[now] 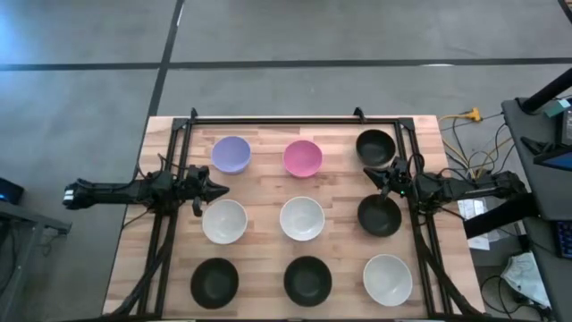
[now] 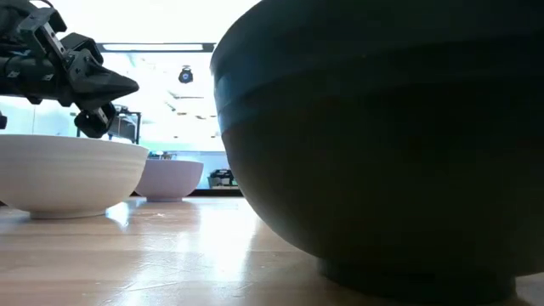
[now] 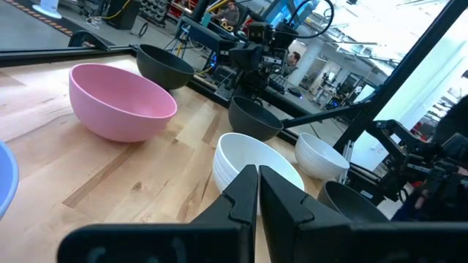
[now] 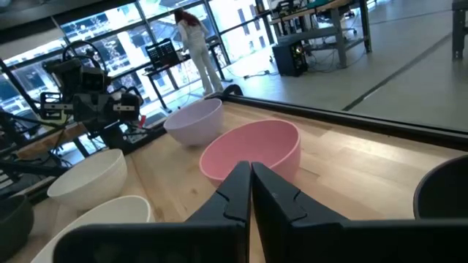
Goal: Nest bowls inside each other
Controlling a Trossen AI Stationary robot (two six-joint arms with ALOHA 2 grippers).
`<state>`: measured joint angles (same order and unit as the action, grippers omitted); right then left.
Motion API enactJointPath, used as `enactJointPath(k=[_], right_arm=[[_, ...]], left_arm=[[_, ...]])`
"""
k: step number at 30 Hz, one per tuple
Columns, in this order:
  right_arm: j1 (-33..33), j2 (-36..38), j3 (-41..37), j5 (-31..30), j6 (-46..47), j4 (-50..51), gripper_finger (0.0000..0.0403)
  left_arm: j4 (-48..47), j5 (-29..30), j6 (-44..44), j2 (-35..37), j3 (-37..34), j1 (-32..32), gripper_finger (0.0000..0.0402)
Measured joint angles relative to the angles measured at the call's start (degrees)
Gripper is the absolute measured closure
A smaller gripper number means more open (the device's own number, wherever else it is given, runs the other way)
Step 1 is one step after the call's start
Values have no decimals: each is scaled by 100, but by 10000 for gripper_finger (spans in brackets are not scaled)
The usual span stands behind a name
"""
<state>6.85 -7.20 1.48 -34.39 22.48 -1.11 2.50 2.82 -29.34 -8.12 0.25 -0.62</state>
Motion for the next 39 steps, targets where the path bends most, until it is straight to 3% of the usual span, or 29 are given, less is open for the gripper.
enactJointPath(k=[8,14,17,23,31,39], right_arm=[[0,-2,-1,2,2,-527,394],[0,-2,-1,-1,15,-1612,394],[0,-2,0,-22,446,-2351,394],[-13,-8,-2,-20,1521,-3336,394],[-13,-11,1,-10,2422,-4210,394],[-13,-435,725,782,2388,-4279,394]], left_arm=[[0,-1,0,0,0,2,402],[1,0,0,0,0,1,402],[1,10,-11,0,0,2,402],[184,1025,-281,-2,0,0,402],[2674,1813,-2232,-2,-2,0,402],[5347,2257,-1490,-13,-4,-2,402]])
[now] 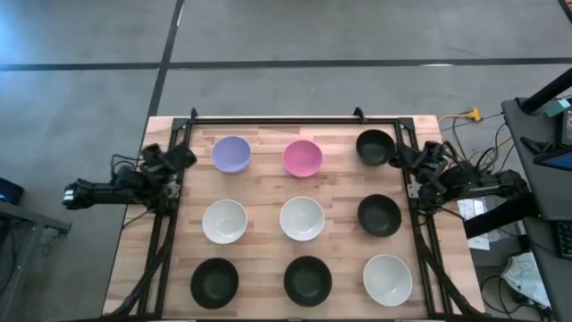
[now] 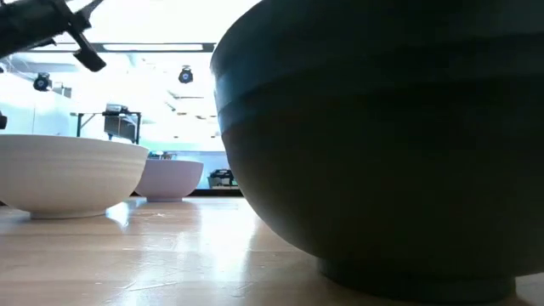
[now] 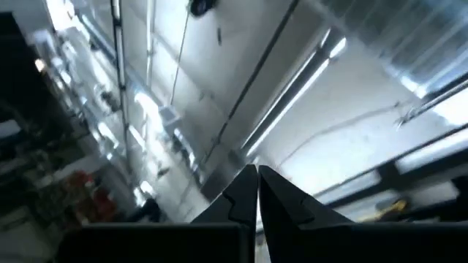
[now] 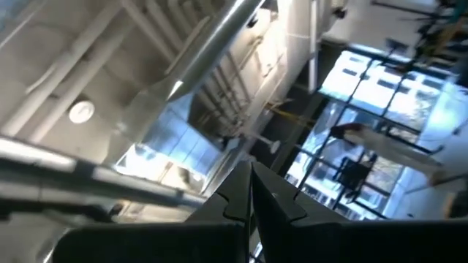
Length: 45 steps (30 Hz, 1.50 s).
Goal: Nest bowls inside each other
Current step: Stack the pink bowl on the white bowl
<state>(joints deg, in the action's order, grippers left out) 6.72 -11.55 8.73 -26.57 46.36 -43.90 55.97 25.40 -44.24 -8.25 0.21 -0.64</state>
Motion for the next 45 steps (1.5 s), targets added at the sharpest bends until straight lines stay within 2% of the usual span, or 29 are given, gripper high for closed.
enactJointPath(k=[4,7,9,11,14,16,18,22,24,26,28,31,33,36,38,41,43,45], right_arm=[[0,-674,742,560,-792,39,394],[2,-1234,1314,549,-1925,46,394],[0,-1667,1738,333,-2704,24,394],[-3,-2057,2119,-170,-3630,90,394],[-58,-2485,2721,-868,-4269,521,394],[-151,-2582,3132,-929,-4419,1482,394],[-308,-2582,3572,-928,-4390,2981,394],[-820,-2678,4299,-928,-3594,5981,394],[-1124,-2745,4507,-889,-3231,7005,394],[-1465,-2815,4594,-706,-3052,7592,394],[-1835,-2920,4602,-677,-3011,7646,394],[-2247,-3120,4466,-871,-2984,7004,394],[-2382,-3325,4389,-995,-3006,6100,394],[-2401,-3756,4273,-877,-3448,4416,394],[-2403,-4108,4245,-394,-3844,3621,394],[-2636,-4674,4402,1313,-3792,3429,394],[-2910,-5117,4630,2876,-3171,3500,394],[-3227,-5649,4887,4794,-2765,3646,394]], left_arm=[[391,350,9,-46,33,-1,402],[260,373,308,-284,262,-1,402],[338,245,439,-577,537,-1,402],[295,-24,466,-978,867,-1,402],[250,-315,847,-1765,1431,-1,402],[237,-345,1273,-2289,1846,-1,402],[246,-210,1790,-2755,2299,-3,402],[30,323,2756,-3671,3171,-12,402],[-212,815,2952,-4037,3511,-14,402],[-540,1141,2982,-4334,3799,-39,402],[-1045,1267,2971,-4554,4053,-90,402],[-1802,1284,2967,-4854,4534,-166,402],[-2335,1449,3023,-4961,4901,-278,402],[-3031,1535,3389,-5261,5431,-529,402],[-3434,1521,3661,-5432,5722,-727,402],[-3922,1346,3725,-5476,6163,-1093,402],[-4444,911,3700,-5391,6382,-1435,402],[-5029,123,3452,-5323,6512,-1791,402]])
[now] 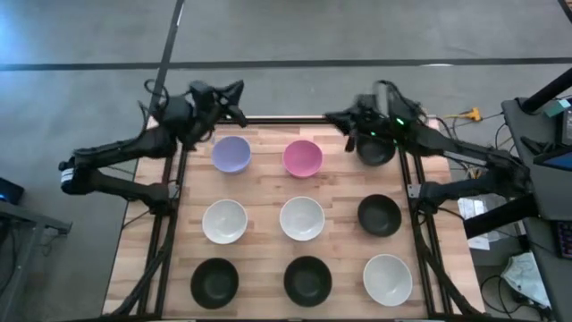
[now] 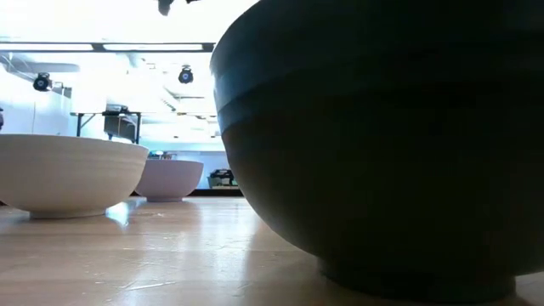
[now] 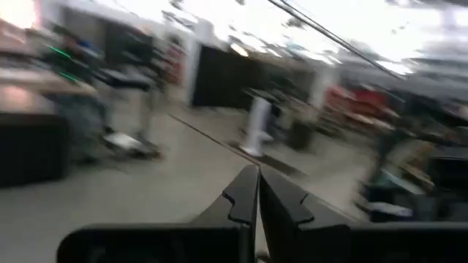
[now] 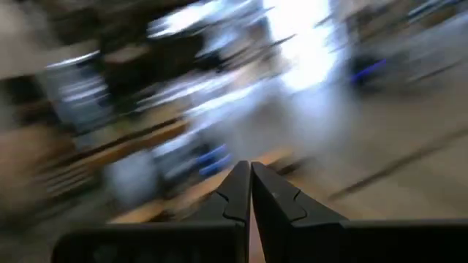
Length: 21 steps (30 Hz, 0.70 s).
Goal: Nest bowls inside each other
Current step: Stack the pink bowl on the white bowl
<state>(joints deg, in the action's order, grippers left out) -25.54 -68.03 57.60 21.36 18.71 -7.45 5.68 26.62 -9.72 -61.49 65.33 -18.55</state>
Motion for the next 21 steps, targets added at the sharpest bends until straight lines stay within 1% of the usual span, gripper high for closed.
enactJointPath(k=[1,2,4,5,7,8,9,11,13,15,16,18,19,21], right_arm=[[-135,-266,112,932,96,89,394],[-212,-553,223,1721,197,159,394],[-280,-1077,512,2902,471,154,394],[-300,-1293,641,3333,543,139,394],[-302,-1683,888,3903,501,159,394],[-301,-1841,988,4022,384,270,394],[-265,-1987,1073,4062,174,547,394],[-176,-2202,1245,4048,-518,1305,394],[-49,-2310,1426,3815,-1423,2344,394],[127,-2378,1673,3125,-2536,3647,394],[218,-2406,1782,2606,-3197,4317,394],[458,-2486,1972,1297,-4251,5304,394],[571,-2511,2038,600,-4582,5540,394],[781,-2551,2103,-586,-4770,5639,394]], left_arm=[[-226,-520,-184,42,31,-197,402],[-450,-1087,-329,89,40,-398,402],[-722,-2157,-498,162,43,-829,402],[-832,-2649,-535,181,43,-1011,402],[-970,-3414,-637,184,31,-1297,402],[-981,-3668,-642,168,10,-1382,402],[-989,-3841,-641,157,-7,-1428,402],[-1038,-3921,-587,108,-23,-1449,402],[-1142,-3924,-358,74,-24,-1451,402],[-1289,-3924,-134,74,-27,-1451,402],[-1342,-3924,-38,78,-32,-1441,402],[-1455,-3930,-21,82,-40,-1433,402],[-1504,-3939,-40,82,-51,-1431,402],[-1572,-3942,-43,91,-73,-1429,402]])
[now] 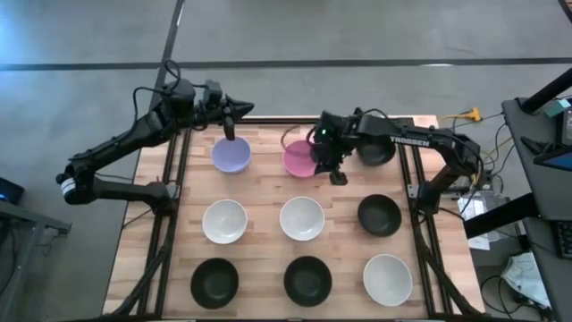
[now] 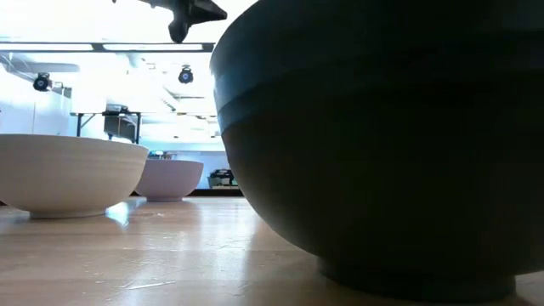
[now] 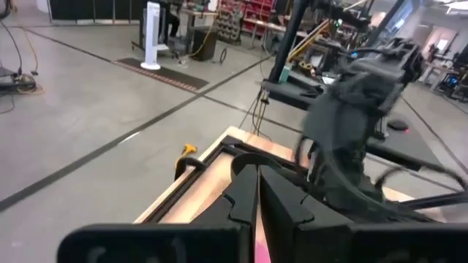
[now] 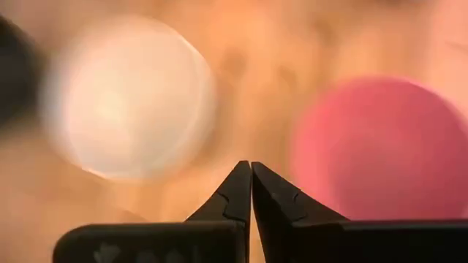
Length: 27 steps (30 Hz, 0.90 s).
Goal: Nest bowls inside each other
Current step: Stack the pink bowl on the white bowl
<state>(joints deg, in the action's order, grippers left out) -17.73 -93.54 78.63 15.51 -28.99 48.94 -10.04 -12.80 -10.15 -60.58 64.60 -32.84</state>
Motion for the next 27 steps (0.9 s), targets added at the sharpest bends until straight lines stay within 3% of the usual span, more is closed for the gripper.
enactJointPath(k=[2,6,17,27], right_arm=[[105,-41,9,-448,6,-115,391],[139,-200,-15,-370,1,-307,365],[110,-549,-38,-408,93,-354,229],[125,-1358,-61,-889,89,-481,232]], left_arm=[[-8,-2,0,39,-26,0,402],[-5,-58,-7,88,-45,30,402],[-423,-426,-446,547,-149,103,402],[-1092,-420,-573,914,-224,109,402]])
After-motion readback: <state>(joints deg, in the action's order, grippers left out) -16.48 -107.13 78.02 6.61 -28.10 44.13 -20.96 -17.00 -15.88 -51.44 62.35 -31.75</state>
